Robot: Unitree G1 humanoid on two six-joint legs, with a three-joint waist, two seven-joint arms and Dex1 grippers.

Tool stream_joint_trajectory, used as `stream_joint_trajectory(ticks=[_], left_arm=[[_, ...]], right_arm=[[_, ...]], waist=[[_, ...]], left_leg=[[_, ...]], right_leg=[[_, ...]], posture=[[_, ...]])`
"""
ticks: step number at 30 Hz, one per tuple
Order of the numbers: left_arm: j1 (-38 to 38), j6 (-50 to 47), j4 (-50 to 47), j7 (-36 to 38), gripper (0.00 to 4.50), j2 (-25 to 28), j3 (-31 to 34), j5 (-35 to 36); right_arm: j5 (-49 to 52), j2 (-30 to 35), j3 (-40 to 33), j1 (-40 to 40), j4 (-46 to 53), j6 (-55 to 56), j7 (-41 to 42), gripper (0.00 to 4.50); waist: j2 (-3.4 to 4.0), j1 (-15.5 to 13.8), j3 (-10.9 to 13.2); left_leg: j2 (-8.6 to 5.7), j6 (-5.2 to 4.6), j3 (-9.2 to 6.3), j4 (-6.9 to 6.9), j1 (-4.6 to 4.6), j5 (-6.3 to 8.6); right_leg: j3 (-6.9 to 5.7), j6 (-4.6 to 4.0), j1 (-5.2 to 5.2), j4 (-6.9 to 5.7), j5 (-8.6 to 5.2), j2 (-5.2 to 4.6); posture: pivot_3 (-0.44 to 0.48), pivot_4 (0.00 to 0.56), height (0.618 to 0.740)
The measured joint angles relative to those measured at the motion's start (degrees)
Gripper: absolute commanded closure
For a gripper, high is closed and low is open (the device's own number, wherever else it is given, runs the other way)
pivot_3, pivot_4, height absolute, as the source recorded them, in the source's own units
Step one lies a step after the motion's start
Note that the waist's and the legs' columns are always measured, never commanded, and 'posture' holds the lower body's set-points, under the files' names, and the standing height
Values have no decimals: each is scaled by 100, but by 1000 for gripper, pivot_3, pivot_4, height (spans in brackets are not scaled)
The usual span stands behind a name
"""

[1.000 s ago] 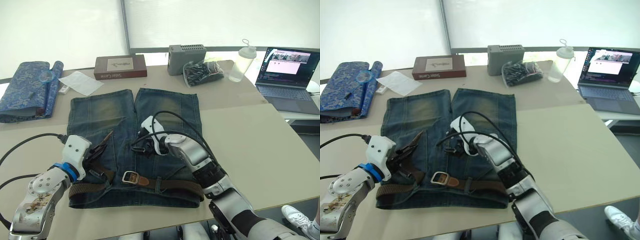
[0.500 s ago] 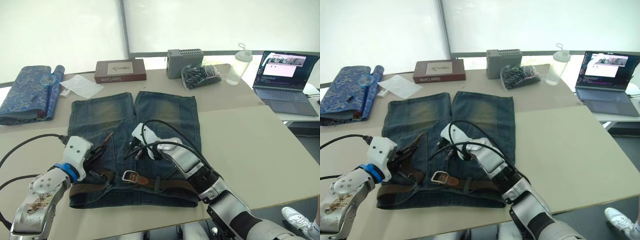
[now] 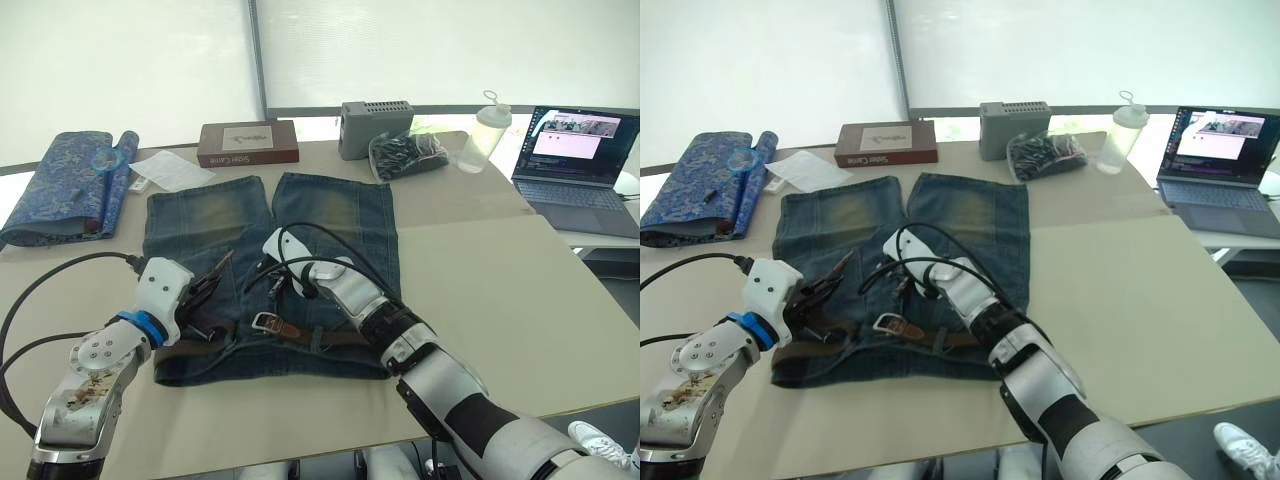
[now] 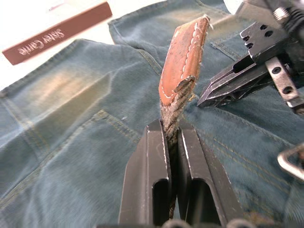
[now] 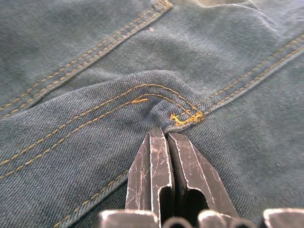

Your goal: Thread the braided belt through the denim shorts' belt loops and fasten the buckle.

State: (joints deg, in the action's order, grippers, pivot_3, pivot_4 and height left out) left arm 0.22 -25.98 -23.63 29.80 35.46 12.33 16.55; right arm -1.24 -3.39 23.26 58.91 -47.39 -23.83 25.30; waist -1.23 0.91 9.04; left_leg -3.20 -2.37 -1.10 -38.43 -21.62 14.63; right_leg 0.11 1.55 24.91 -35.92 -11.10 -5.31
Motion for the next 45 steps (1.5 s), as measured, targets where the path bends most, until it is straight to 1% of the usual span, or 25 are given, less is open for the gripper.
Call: stream_joint_trajectory(ticks=[2,4,5,7,9,10,13,14,17,20,22,26,29,33,37,41,44,45], left_arm=[[89,62,168,44,4500,6,-23,-60],[161,183,317,208,4500,124,-92,-78],[175,243,353,354,4500,219,-138,-81],[94,406,404,674,4500,461,-193,-82],[-4,483,430,867,4500,569,-197,-81],[-86,539,431,989,4500,621,-217,-86],[-291,706,388,1317,4500,892,-300,-134],[-341,736,353,1415,4500,965,-343,-172],[-466,883,270,1666,4500,1109,-446,-229],[-479,982,270,1778,4500,1152,-461,-293],[-482,1078,307,1834,4500,1179,-460,-316],[-541,1203,400,1869,4500,1219,-426,-371],[-631,1285,438,1874,4500,1224,-348,-375],[-738,1439,518,1899,4500,1260,-300,-493],[-726,1480,562,1903,4500,1260,-300,-507],[-724,1484,563,1887,4500,1259,-300,-537],[-722,1485,564,1860,4500,1253,-301,-557],[-723,1485,563,1853,4500,1248,-301,-564]], right_arm=[[-38,1,-41,123,-284,199,1,4458],[-53,100,-63,107,-257,370,245,3838],[-22,227,-92,-14,-3,359,523,3599],[156,617,-161,-485,836,163,1125,2933],[305,923,-182,-887,1570,-89,1542,2099],[483,1166,-204,-1169,2267,-477,1795,1900],[935,1788,-185,-1688,4109,-1334,2388,1900],[1058,1972,-179,-1806,4655,-1600,2500,1900],[1147,2323,31,-2024,5671,-1849,2682,1900],[1121,2315,302,-2180,5818,-1936,2631,1108],[988,2243,459,-2206,5811,-1964,2422,448],[636,2099,629,-2204,5721,-1960,1981,448],[459,1994,828,-2210,5661,-1958,1808,448],[322,1826,892,-2216,5576,-1958,1556,448],[253,1756,893,-2225,5521,-1958,1420,448],[191,1831,942,-2221,5546,-1932,1406,448],[77,1989,1048,-2212,5697,-1892,1408,1178],[33,2009,1082,-2212,5743,-1894,1408,1501]], waist=[[0,-17,0],[1,-24,0],[1,-27,1],[2,-20,1],[2,9,2],[3,18,2],[3,69,2],[5,76,3],[5,90,4],[5,76,4],[4,61,4],[4,32,4],[4,37,4],[4,20,4],[4,13,4],[4,13,4],[4,-12,4],[4,-16,4]], left_leg=[[0,0,-1,0,-2,-1],[-1,1,-5,-1,-5,-1],[-2,0,-6,-1,-12,0],[-2,-8,-11,-1,-37,4],[-4,-9,-7,-2,-77,4],[1,-8,-8,-1,-96,4],[5,2,-2,-4,-158,0],[6,3,-1,-4,-161,0],[11,4,2,-6,-150,-1],[12,3,3,-16,-138,-1],[10,3,3,-25,-144,-1],[5,-1,5,-28,-148,2],[7,0,5,-28,-148,2],[7,1,4,-29,-145,1],[7,1,4,-33,-145,1],[6,1,4,-33,-144,1],[4,0,4,-37,-144,1],[4,0,3,-40,-144,1]], right_leg=[[-2,0,0,1,0,0],[-7,-1,-1,3,0,-1],[-9,0,0,6,0,-2],[-15,0,11,9,0,-2],[-9,1,32,0,1,-5],[-11,1,50,-7,1,-2],[-3,0,129,-18,1,-1],[-3,0,134,-11,1,-1],[-5,-7,122,-3,-4,-2],[-7,-11,110,-7,-6,-1],[-7,-11,115,-13,-6,-2],[-7,-10,119,-12,-5,-5],[-7,-11,121,-14,-5,-4],[-8,-11,118,-14,-5,-3],[-9,-11,116,-16,-5,-2],[-9,-11,116,-17,-5,-2],[-11,-11,113,-17,-5,-3],[-12,-10,111,-17,-5,-3]], posture=[[0,150,740],[0,150,740],[0,150,740],[0,150,740],[0,150,740],[0,150,740],[0,150,740],[0,150,740],[0,150,740],[0,150,740],[0,150,740],[0,150,740],[0,150,740],[0,150,740],[0,150,740],[0,150,740],[0,150,740],[0,150,740]])
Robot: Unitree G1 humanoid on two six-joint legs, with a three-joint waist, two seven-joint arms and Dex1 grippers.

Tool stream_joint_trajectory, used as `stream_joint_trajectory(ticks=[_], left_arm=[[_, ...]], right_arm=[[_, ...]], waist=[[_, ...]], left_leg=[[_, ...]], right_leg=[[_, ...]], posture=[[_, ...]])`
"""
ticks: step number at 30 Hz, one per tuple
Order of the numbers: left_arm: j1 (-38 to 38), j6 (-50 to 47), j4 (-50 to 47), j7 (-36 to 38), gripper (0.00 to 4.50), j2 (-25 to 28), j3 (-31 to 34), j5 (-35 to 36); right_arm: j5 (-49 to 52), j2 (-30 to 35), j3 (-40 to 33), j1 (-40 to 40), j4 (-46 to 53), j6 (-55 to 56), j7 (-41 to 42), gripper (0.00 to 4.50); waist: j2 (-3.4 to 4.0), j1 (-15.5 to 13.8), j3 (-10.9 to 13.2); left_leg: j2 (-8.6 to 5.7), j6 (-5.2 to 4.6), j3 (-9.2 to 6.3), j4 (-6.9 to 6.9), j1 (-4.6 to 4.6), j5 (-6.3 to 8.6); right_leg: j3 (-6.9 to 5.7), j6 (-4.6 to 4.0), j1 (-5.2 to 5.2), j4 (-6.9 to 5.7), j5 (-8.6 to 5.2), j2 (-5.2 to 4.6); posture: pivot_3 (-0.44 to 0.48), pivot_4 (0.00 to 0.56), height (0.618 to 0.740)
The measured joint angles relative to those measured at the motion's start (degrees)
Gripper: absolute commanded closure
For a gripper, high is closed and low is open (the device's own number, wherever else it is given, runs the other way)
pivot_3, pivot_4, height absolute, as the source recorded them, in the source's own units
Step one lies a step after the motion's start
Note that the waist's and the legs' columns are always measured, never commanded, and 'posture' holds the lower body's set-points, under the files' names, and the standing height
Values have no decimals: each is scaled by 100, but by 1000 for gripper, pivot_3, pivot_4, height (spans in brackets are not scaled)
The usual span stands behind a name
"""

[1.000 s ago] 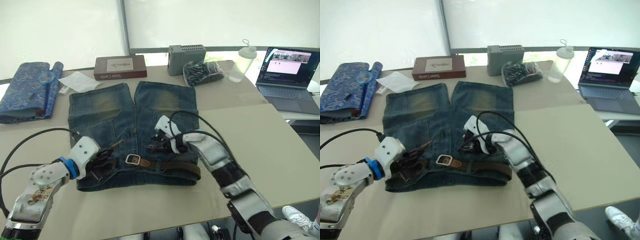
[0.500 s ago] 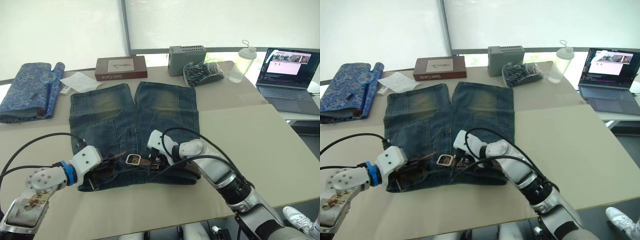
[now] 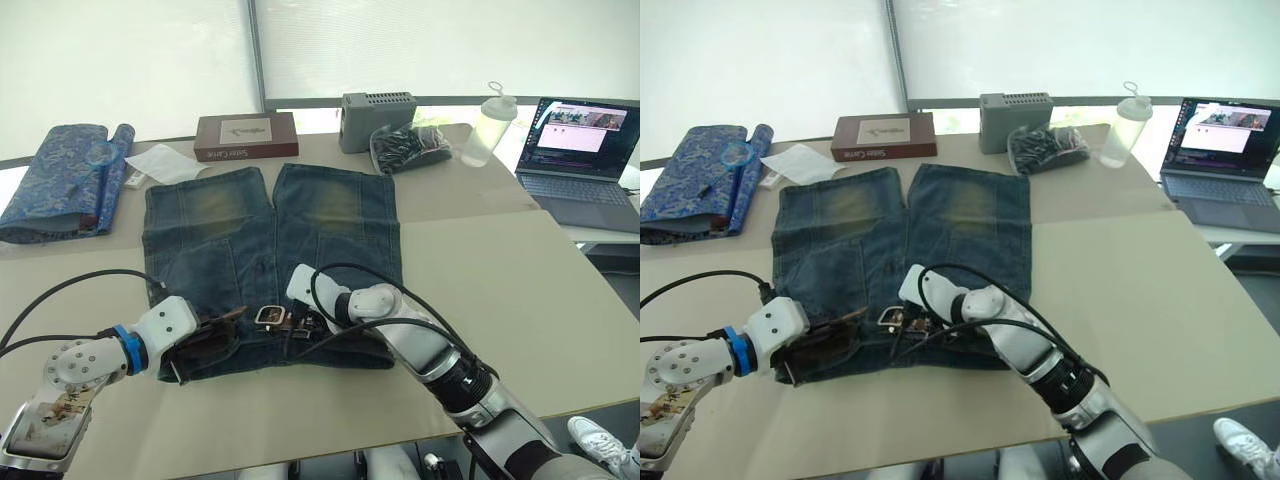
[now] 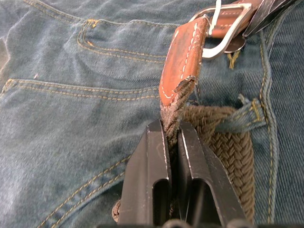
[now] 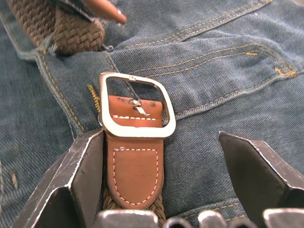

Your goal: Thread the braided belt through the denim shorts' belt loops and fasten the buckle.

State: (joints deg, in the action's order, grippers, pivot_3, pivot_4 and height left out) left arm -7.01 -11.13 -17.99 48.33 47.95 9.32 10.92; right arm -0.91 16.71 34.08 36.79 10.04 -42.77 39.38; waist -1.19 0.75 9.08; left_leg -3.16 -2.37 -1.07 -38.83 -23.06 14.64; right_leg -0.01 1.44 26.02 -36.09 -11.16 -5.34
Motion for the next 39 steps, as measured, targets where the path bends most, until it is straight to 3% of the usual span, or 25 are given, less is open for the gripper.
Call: stream_joint_trajectory(ticks=[8,9,21,27,32,39], left_arm=[[-105,-2,-27,-103,4500,-87,1,-8],[-117,-25,-59,-151,4500,-120,0,-11],[20,-1508,-1193,-1183,4500,-947,-634,-352],[76,-3032,-1898,-1226,4500,-1146,-471,546],[809,-5162,-2301,-1591,4500,-1451,-244,1513],[1276,-6270,-2393,-2383,4500,-1948,-206,1687]], right_arm=[[-19,13,-12,0,286,-214,-78,4276],[-27,25,-108,9,329,-249,-109,4469],[18,11,-450,-410,808,-730,-486,4469],[25,-45,-575,-609,977,-839,-687,4469],[56,-82,-640,-840,1069,-572,-796,4469],[118,-179,-808,-988,1075,-210,-900,4469]], waist=[[0,3,0],[0,3,0],[-1,-84,-1],[-1,-73,-1],[-5,-72,0],[-4,-58,0]], left_leg=[[0,0,0,-1,12,0],[0,-1,0,0,19,1],[-3,-6,-8,-8,30,4],[-1,-6,-12,-7,40,4],[-5,-10,-16,-8,70,6],[-8,-7,-15,-3,83,6]], right_leg=[[0,0,-11,-1,0,0],[1,0,-19,0,0,0],[-7,2,-51,5,0,0],[-9,4,-63,6,-2,5],[-14,13,-99,12,-7,6],[-7,15,-108,10,-11,5]], posture=[[0,150,740],[0,150,740],[0,150,740],[0,150,740],[0,150,740],[0,150,740]])
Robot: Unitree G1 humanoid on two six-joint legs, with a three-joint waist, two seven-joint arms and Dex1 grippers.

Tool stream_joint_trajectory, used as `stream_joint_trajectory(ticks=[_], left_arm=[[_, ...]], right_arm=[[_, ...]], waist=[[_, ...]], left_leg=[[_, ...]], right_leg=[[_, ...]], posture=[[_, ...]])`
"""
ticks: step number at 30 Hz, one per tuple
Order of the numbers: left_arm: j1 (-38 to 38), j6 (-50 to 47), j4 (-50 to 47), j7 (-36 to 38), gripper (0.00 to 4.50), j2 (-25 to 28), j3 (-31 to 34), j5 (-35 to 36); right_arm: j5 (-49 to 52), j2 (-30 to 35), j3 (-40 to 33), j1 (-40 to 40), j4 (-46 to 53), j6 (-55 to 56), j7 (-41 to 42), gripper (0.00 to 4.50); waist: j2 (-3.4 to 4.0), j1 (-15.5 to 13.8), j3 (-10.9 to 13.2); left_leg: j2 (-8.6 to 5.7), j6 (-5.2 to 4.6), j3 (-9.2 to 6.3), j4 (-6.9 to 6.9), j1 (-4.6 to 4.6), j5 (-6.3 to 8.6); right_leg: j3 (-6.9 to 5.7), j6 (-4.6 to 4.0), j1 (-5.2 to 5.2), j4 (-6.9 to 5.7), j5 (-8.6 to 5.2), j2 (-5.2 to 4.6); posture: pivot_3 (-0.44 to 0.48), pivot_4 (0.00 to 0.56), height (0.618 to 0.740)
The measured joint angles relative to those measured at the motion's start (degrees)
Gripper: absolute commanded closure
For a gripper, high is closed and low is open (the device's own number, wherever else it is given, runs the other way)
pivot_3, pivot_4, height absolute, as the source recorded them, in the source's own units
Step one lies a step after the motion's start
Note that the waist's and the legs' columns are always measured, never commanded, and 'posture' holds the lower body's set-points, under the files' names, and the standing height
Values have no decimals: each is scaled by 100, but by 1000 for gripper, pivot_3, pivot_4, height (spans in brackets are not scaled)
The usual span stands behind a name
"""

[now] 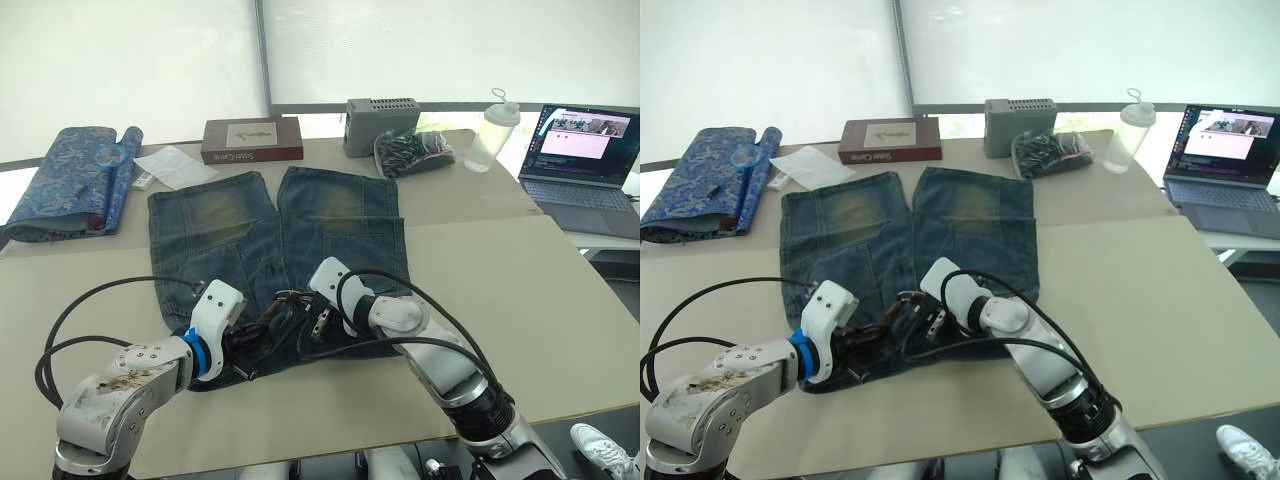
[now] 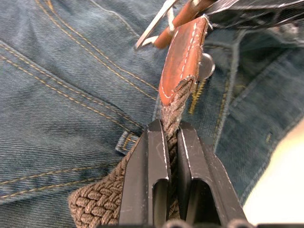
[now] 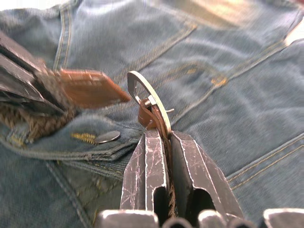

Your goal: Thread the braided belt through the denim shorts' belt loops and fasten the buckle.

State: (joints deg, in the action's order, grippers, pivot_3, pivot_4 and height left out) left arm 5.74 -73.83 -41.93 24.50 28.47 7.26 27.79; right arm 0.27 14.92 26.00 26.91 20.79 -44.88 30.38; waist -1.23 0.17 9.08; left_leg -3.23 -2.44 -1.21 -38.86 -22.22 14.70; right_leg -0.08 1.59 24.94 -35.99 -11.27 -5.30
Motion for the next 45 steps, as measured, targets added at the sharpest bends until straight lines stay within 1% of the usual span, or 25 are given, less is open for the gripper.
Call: stream_joint_trajectory(ticks=[4,6,13,15,20,24,28,31,33,37,40,42,45], left_arm=[[52,-132,-3,-308,4500,-250,-19,-1],[132,-215,23,-484,4500,-458,28,-4],[439,-484,169,-812,4500,-831,32,0],[475,-477,191,-857,4500,-929,-9,0],[528,-420,241,-1050,4500,-1410,-19,0],[570,-165,331,-1054,4500,-1603,-88,8],[566,421,488,-966,4500,-1543,-341,-65],[556,750,647,-875,4500,-1525,-484,-72],[552,884,715,-803,4500,-1407,-606,-81],[553,1041,782,-633,4500,-1025,-729,-94],[538,1274,782,-434,4500,-563,-863,-197],[501,1462,780,-309,4500,-368,-873,-246],[481,1719,780,-251,4500,-288,-908,-320]], right_arm=[[2,0,-10,-63,0,81,-52,4469],[6,4,-24,-69,0,97,-55,4469],[37,3,-80,-103,-1,249,-61,4469],[41,0,-87,-114,-1,352,-58,4469],[40,17,-164,-162,-24,565,-57,4469],[29,58,-224,-203,-38,776,-53,4469],[-36,248,-217,-227,-77,1127,-9,4469],[-249,496,-139,-219,-205,1595,141,4469],[-471,694,25,-147,-323,1964,231,4469],[-851,858,194,-57,-553,2548,359,4469],[-919,813,180,-36,-670,2652,395,4469],[-921,766,151,-21,-682,2670,404,4469],[-954,726,82,-13,-679,2716,418,4469]], waist=[[0,-18,0],[0,-36,0],[0,-52,0],[0,-52,0],[-1,-74,0],[-1,-74,0],[-1,-73,1],[-2,-77,1],[-2,-69,1],[-3,-62,2],[-3,-50,2],[-3,-47,2],[-3,-45,2]], left_leg=[[-1,1,0,0,6,0],[0,1,0,-1,7,0],[-1,1,0,0,4,0],[-2,1,0,0,4,0],[-2,1,0,-1,1,0],[-2,1,1,0,0,0],[-2,1,2,-1,-3,0],[-2,1,2,-1,-3,0],[-1,1,4,0,-3,-1],[2,1,4,0,-3,-1],[4,1,5,0,-3,-1],[4,1,5,2,-4,0],[4,0,5,2,-6,0]], right_leg=[[2,0,-5,1,0,0],[1,-1,-7,1,0,0],[2,-1,-5,2,0,0],[2,-1,-6,3,0,0],[2,0,-5,4,0,-1],[2,0,-3,6,0,0],[4,-1,-1,7,0,0],[3,-1,-2,9,0,0],[3,-1,-1,9,-1,1],[3,-1,-1,10,-1,4],[5,-2,0,10,-1,5],[6,-2,2,10,-1,4],[6,-2,4,11,-1,2]], posture=[[0,150,740],[0,150,740],[0,150,740],[0,150,740],[0,150,740],[0,150,740],[0,150,740],[0,150,740],[0,150,740],[0,150,740],[0,150,740],[0,150,740],[0,150,740]])
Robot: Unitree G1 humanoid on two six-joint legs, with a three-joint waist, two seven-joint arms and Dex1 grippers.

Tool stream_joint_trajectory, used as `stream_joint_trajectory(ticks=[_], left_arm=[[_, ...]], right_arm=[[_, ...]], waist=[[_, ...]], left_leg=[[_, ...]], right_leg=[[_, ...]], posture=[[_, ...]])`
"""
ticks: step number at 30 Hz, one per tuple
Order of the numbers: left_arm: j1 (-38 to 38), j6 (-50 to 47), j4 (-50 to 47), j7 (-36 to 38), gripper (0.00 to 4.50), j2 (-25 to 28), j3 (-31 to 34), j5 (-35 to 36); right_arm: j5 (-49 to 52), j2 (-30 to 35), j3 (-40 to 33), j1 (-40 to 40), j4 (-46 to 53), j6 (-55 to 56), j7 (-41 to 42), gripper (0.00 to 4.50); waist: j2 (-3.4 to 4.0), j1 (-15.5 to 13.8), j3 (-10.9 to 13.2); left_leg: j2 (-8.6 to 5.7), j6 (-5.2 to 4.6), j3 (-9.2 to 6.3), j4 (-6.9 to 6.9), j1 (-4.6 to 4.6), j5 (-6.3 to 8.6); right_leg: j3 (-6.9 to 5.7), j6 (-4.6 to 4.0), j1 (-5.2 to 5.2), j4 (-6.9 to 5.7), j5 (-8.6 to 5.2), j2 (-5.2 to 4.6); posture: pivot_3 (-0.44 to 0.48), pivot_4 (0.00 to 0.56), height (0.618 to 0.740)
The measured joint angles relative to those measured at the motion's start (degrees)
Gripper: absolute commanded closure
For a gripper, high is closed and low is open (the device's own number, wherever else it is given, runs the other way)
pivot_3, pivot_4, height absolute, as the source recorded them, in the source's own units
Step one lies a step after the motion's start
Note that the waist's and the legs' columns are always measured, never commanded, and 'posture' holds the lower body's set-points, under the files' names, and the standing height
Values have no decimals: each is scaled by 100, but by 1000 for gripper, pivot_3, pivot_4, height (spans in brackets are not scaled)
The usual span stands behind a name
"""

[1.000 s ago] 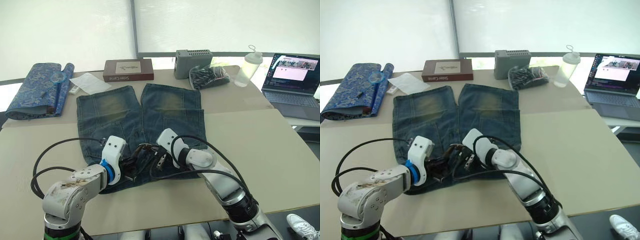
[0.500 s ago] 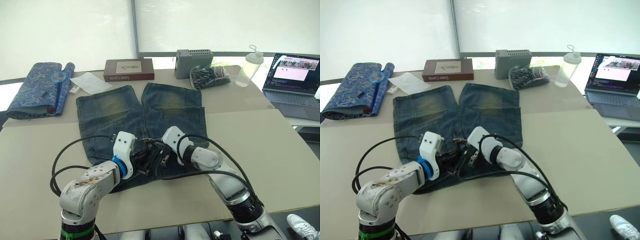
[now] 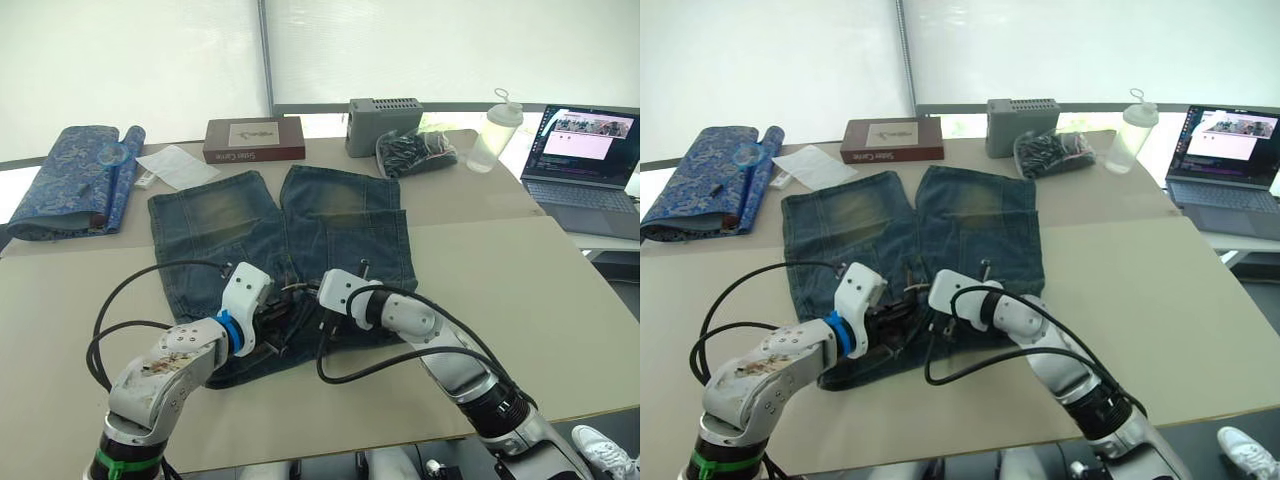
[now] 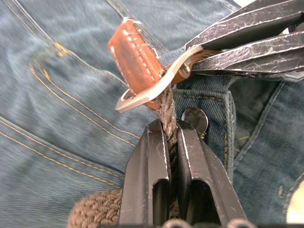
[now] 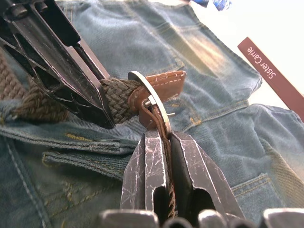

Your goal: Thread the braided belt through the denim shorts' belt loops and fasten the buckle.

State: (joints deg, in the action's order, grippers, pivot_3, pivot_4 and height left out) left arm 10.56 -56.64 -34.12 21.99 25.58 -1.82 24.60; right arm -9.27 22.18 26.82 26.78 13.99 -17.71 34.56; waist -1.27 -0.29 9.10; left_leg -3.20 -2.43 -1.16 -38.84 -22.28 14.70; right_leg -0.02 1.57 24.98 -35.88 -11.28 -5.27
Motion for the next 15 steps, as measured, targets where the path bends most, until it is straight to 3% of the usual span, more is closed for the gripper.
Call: stream_joint_trajectory(ticks=[8,15], left_arm=[[-113,593,41,39,4500,65,-342,-431],[-188,798,186,293,4500,207,-251,-414]], right_arm=[[-311,69,-18,-84,160,28,23,4469],[-597,191,119,-72,166,237,66,4469]], waist=[[0,-9,0],[-1,-9,1]], left_leg=[[0,0,0,0,-1,0],[0,0,0,-1,-2,0]], right_leg=[[-1,0,1,0,0,0],[-2,0,0,0,0,0]], posture=[[0,150,740],[0,150,740]])
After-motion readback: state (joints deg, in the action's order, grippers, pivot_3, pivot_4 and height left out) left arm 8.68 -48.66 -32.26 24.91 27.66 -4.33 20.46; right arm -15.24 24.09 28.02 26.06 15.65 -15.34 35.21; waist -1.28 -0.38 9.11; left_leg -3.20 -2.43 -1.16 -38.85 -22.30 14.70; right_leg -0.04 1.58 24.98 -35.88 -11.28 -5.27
